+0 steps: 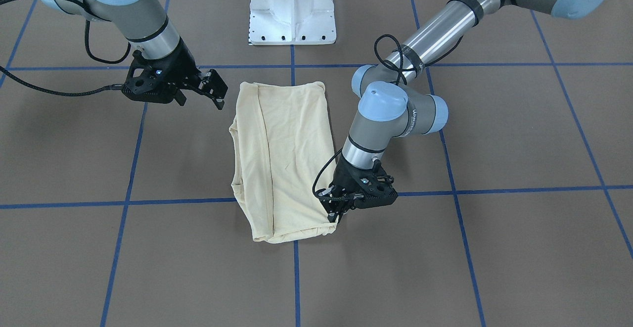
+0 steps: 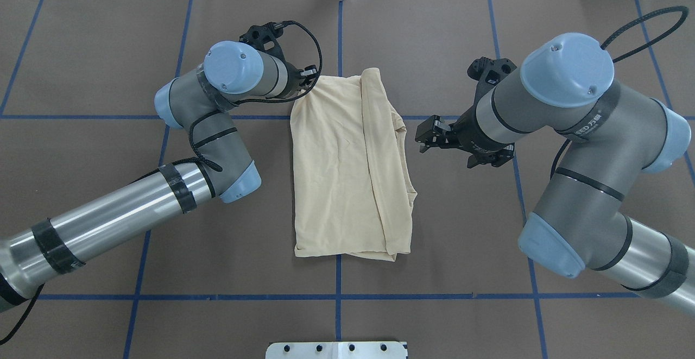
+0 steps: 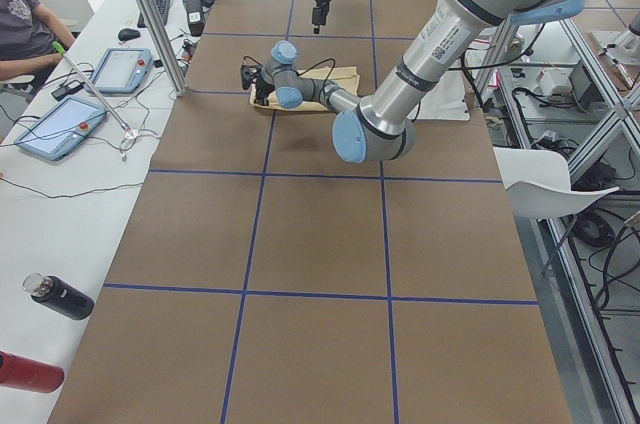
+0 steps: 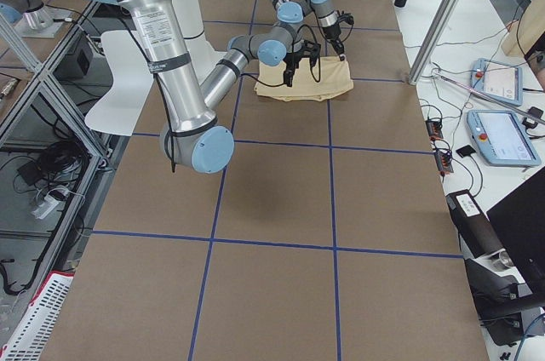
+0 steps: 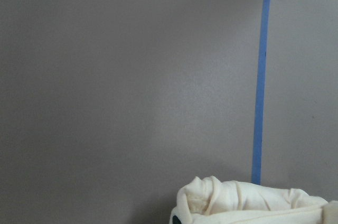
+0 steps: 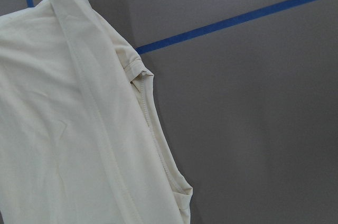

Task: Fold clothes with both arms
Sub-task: 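Release the shirt and move the left gripper to its near edge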

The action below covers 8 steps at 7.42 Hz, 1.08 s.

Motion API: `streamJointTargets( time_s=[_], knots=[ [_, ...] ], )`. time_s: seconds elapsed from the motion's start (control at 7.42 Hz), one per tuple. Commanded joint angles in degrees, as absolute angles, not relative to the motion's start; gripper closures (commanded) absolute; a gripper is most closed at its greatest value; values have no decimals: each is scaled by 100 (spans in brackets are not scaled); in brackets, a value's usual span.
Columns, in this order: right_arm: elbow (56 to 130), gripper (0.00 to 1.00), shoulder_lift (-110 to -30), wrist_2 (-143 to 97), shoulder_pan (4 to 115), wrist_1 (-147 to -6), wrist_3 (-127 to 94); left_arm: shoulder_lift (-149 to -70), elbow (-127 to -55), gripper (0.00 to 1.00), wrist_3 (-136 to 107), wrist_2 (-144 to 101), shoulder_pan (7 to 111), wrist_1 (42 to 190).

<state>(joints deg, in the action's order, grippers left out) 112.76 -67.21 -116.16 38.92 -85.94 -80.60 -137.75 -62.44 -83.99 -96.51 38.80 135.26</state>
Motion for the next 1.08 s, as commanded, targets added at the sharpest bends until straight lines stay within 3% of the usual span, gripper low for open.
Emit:
streamJointTargets(
  time_s=[0.0,0.27,0.67,0.94],
  knots=[
    [11189,0,-6724,-11567,3885,-8578,-8060,-13755,-6327,1,-8121,-9685,4016,13553],
    [11075,0,-6698,-11531,3763,-8569,-8077,-13179,-7044,1,-8095,-10454,4174,13491],
    [10995,0,-6644,-11294,3568,-8465,-8042,-11886,-9274,1,-8164,-11036,4157,12732],
    [10759,0,-6644,-11294,3551,-7983,-8051,-11288,-10201,1,-8959,-11101,3678,12532]
  ],
)
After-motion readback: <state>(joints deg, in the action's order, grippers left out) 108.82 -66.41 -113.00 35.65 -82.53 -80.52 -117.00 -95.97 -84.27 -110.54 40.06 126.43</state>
